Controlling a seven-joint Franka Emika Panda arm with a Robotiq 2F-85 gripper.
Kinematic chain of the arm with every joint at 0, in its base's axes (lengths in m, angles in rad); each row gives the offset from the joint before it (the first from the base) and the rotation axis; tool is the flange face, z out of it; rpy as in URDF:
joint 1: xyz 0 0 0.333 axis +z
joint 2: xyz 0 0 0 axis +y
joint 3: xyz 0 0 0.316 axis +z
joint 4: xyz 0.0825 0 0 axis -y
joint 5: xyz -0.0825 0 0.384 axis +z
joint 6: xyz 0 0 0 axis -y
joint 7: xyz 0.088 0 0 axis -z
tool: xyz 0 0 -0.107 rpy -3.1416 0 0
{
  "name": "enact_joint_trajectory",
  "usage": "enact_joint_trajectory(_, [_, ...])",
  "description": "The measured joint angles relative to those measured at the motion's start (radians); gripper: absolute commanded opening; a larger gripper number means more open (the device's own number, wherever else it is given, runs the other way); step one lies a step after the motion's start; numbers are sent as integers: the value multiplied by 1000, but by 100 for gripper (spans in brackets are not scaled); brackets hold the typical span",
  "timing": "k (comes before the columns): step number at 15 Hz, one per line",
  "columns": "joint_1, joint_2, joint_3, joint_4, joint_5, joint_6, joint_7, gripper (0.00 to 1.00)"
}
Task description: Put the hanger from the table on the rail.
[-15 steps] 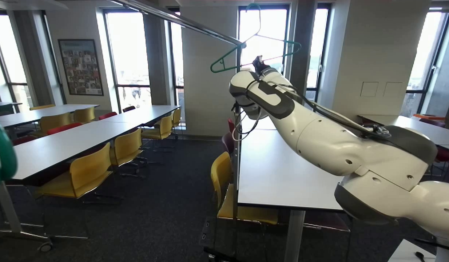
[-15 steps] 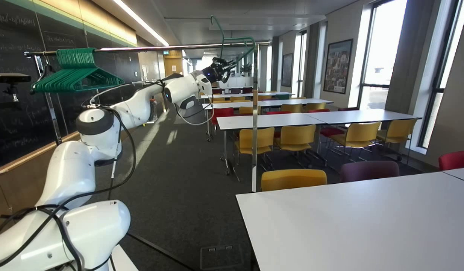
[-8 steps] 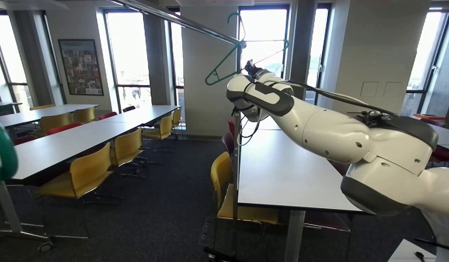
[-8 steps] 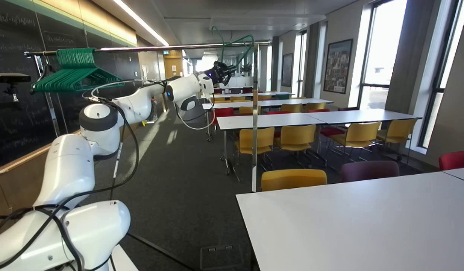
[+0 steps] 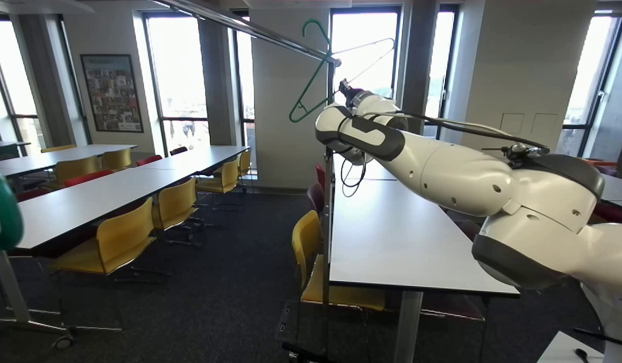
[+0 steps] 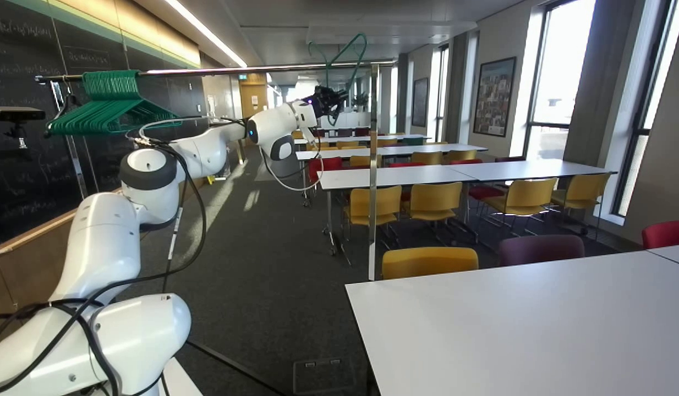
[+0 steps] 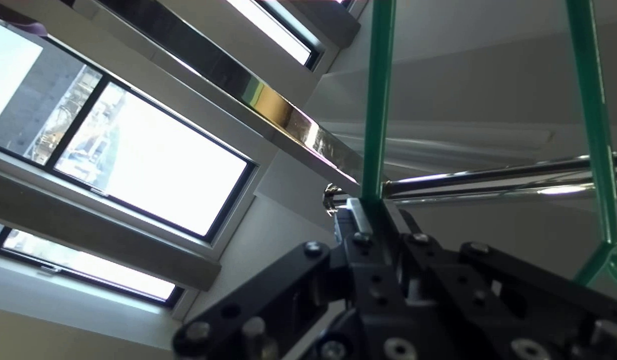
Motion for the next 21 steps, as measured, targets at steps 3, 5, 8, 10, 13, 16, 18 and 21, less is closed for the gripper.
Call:
enact_joint_trajectory(3, [-6, -2, -10, 1, -29, -33, -23, 2])
enact_joint_trajectory(5, [-7, 4, -30, 0, -30, -77, -27, 2])
enact_joint_trajectory(8, [-7, 24, -54, -9, -42, -144, -20, 2])
enact_joint_trajectory(10, [-8, 50, -75, -20, -72, -191, 21, 2])
enact_joint_trajectory(13, [-11, 105, -124, -35, -130, -260, 150, 2])
enact_joint_trajectory(16, [-21, 169, -176, -36, -171, -330, 333, 2])
enact_joint_trajectory(18, [-27, 214, -212, -36, -193, -373, 475, 2])
enact_joint_trajectory(21, [-32, 275, -259, -36, -203, -444, 687, 41])
